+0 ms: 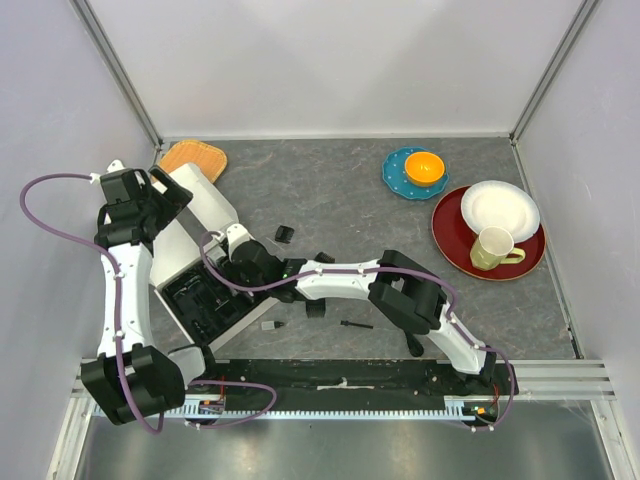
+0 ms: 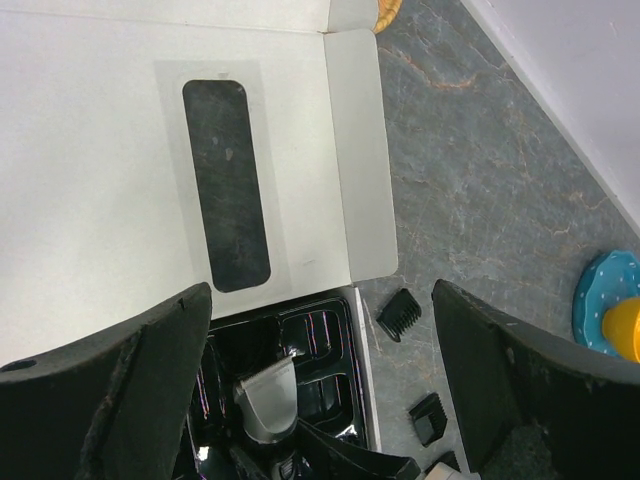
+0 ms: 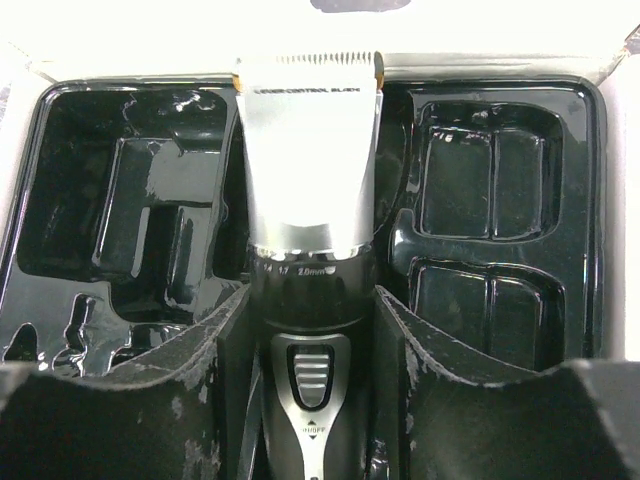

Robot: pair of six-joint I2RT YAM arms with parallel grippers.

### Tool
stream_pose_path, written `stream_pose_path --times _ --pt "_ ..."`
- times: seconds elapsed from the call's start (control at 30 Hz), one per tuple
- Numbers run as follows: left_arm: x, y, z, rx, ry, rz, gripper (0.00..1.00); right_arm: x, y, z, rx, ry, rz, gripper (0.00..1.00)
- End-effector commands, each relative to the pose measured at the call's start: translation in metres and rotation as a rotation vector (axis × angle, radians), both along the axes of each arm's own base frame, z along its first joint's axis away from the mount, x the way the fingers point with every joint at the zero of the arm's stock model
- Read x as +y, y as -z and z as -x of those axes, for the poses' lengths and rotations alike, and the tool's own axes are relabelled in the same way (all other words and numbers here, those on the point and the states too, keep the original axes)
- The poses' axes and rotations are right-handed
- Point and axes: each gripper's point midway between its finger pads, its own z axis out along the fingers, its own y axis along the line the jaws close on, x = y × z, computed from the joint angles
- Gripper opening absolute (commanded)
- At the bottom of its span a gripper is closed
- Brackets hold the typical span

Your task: Sort the hair-cutting tools

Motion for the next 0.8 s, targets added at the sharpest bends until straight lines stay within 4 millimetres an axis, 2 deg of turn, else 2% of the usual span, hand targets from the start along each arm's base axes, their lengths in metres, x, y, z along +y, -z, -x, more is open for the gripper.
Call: stream_pose_path --times 0.0,0.13,0.3,0.5,0.63,0.77 --pt "0.0 -0.011 -0.004 -0.06 0.009 0.005 0.97 0.013 -0.026 -0.007 -0.054 0.023 -0.048 0.56" --pt "-0.001 -0.011 -0.003 -0.058 0.014 0.003 0.97 0.014 -0.03 -0.008 -0.056 0.023 -0.051 0.63" --pt "0.001 -0.01 -0.002 -0.055 0.008 -0.003 0.97 0.016 -0.03 -0.007 -0.052 0.021 -0.057 0.61" --pt "0.001 -0.01 -0.003 -0.056 0.007 -0.005 0.97 0.009 -0.022 -0.007 -0.042 0.031 -0.025 0.45" --pt "0.001 -0.01 -0.002 -0.055 0.006 -0.003 0.97 0.003 -0.012 -0.005 -0.022 0.039 -0.006 0.29" --pt "0.001 -0.008 -0.002 -0.051 0.006 0.0 0.97 -0.002 0.003 -0.001 -0.002 0.041 0.02 0.24"
